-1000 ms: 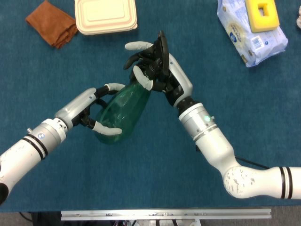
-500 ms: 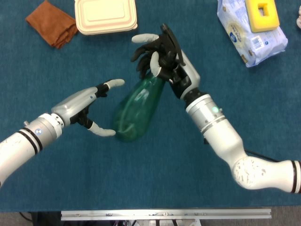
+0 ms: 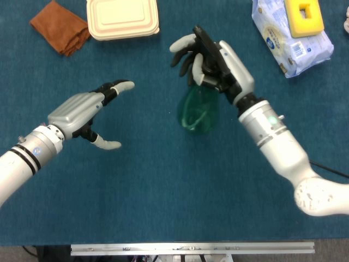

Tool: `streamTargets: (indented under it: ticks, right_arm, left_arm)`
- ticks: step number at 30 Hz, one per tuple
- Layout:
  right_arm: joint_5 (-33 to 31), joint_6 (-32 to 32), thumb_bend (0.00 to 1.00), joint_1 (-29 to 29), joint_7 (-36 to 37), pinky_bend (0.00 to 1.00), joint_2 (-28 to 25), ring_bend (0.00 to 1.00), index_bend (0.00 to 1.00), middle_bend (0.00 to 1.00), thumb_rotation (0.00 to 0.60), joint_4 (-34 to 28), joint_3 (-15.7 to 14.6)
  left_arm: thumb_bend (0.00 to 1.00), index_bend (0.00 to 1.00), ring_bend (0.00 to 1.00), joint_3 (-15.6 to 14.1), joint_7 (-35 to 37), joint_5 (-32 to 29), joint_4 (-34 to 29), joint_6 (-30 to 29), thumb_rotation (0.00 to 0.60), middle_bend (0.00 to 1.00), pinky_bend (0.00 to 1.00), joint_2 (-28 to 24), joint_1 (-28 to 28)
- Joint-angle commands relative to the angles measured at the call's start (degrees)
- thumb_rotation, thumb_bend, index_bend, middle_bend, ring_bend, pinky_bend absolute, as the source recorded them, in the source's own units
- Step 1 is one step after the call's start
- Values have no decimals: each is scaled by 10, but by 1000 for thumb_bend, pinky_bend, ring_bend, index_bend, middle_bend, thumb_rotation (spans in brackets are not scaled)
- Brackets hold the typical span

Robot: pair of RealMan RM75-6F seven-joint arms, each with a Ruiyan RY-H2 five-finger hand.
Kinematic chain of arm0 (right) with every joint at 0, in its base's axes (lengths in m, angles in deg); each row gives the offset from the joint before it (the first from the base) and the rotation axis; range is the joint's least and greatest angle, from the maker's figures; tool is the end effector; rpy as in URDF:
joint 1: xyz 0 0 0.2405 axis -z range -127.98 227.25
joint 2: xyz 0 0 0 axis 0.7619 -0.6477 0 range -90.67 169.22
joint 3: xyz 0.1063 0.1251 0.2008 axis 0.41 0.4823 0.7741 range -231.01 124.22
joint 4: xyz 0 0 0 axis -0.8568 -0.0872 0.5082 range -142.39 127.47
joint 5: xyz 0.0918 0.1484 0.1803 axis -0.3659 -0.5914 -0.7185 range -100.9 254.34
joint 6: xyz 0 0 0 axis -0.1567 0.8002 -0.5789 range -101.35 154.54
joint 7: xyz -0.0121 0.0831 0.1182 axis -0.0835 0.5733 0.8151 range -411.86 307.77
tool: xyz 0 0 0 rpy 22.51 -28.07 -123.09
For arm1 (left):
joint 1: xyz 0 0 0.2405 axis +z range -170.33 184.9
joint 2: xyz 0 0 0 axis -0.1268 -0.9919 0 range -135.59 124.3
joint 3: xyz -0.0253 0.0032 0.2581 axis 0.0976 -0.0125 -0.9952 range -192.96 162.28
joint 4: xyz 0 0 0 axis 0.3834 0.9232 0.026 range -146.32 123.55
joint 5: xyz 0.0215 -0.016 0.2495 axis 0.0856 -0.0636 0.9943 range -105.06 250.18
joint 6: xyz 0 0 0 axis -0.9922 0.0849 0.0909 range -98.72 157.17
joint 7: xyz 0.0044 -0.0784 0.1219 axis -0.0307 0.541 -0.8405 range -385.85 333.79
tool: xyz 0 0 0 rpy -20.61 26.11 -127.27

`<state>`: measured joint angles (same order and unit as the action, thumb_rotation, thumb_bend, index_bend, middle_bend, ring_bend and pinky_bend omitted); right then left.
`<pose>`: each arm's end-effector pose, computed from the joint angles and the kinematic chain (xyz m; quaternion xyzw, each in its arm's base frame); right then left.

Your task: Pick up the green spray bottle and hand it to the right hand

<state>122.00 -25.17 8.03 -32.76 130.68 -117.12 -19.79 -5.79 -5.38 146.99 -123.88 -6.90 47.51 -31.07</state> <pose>0.0123 -0.3365 -0.0098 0.3680 -0.7308 0.5735 0.0400 -0.1569 0.3013 0.0599 -0.7027 -0.5794 -0.3389 0.2359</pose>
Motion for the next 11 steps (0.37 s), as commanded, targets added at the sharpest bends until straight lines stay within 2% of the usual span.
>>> streamTargets:
  ticks: [1, 11]
  right_arm:
    - [17, -9, 795, 13, -5, 676, -15, 546, 668, 530, 600, -11, -15]
    - [44, -27, 796, 37, 18, 676, -35, 546, 668, 530, 600, -20, -33]
  left_arm:
    - [150, 0, 0, -9, -38, 4, -1, -34, 600, 0, 124, 7, 8]
    - [150, 0, 0, -20, -66, -2, -8, -56, 600, 0, 124, 12, 11]
